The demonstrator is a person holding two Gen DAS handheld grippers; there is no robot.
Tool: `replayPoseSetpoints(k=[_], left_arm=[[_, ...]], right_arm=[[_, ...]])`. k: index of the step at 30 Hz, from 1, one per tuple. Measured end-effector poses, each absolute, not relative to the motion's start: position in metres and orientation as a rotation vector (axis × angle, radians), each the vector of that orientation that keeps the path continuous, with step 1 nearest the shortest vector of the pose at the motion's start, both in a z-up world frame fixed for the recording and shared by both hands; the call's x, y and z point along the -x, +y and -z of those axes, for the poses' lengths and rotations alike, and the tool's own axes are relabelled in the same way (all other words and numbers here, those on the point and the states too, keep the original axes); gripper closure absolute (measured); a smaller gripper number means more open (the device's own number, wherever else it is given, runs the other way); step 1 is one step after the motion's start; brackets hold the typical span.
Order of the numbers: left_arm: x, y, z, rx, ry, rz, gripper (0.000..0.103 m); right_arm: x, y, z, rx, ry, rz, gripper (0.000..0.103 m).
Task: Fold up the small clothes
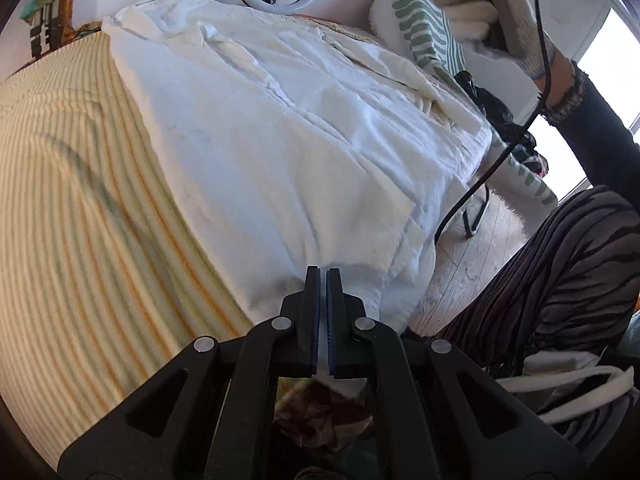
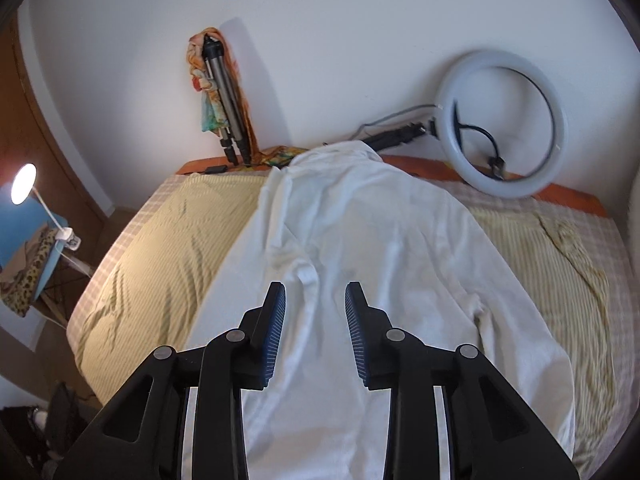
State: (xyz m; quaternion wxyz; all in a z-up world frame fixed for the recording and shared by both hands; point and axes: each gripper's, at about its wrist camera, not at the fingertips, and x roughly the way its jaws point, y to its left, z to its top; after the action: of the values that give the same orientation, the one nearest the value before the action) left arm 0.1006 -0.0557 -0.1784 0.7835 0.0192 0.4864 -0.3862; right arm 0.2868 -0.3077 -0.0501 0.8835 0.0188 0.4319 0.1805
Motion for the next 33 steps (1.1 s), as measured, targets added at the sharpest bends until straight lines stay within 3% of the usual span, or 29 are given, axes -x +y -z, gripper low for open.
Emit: replayPoseSetpoints(k=[2, 4, 6, 7, 8, 20, 24, 26, 33], left_arm=[[-0.097, -0.048, 0.171, -0.042, 1.035, 0.779, 0.103], [-0.1, -0.036, 0.161, -0.004, 1.017, 0.723, 0.101], [-0.106, -0.023, 0.148, 0.035, 0.982, 0.654, 0.085], [-0.11, -0.016, 0.142, 0.058, 0.958, 0.62, 0.068], [-0.112, -0.01, 0.136, 0.084, 0.938, 0.598, 0.063], [-0.141, -0.037, 0.109, 0.065, 0.902, 0.52, 0.058], [-0.15, -0.06, 0.11, 0.057, 0.926, 0.528, 0.058], [-0.155, -0.07, 0.111, 0.056, 0.935, 0.535, 0.058], [-0.161, -0.108, 0.112, 0.002, 0.93, 0.595, 0.058]], right_arm=[[-0.27, -0.325, 0.051, -0.048, 0.897, -0.359, 0.073], [-0.257, -0.342, 0.054, -0.076, 0.893, -0.342, 0.063], [-0.244, -0.362, 0.058, -0.113, 0.886, -0.317, 0.058], [-0.237, -0.372, 0.06, -0.122, 0.886, -0.303, 0.058], [-0.231, -0.38, 0.061, -0.123, 0.886, -0.291, 0.058], [-0.2, -0.502, 0.096, -0.204, 0.938, -0.054, 0.057], [-0.193, -0.536, 0.103, -0.195, 0.945, 0.006, 0.047], [-0.189, -0.555, 0.109, -0.2, 0.951, 0.039, 0.047], [-0.167, -0.624, 0.134, -0.412, 0.975, 0.075, 0.047]])
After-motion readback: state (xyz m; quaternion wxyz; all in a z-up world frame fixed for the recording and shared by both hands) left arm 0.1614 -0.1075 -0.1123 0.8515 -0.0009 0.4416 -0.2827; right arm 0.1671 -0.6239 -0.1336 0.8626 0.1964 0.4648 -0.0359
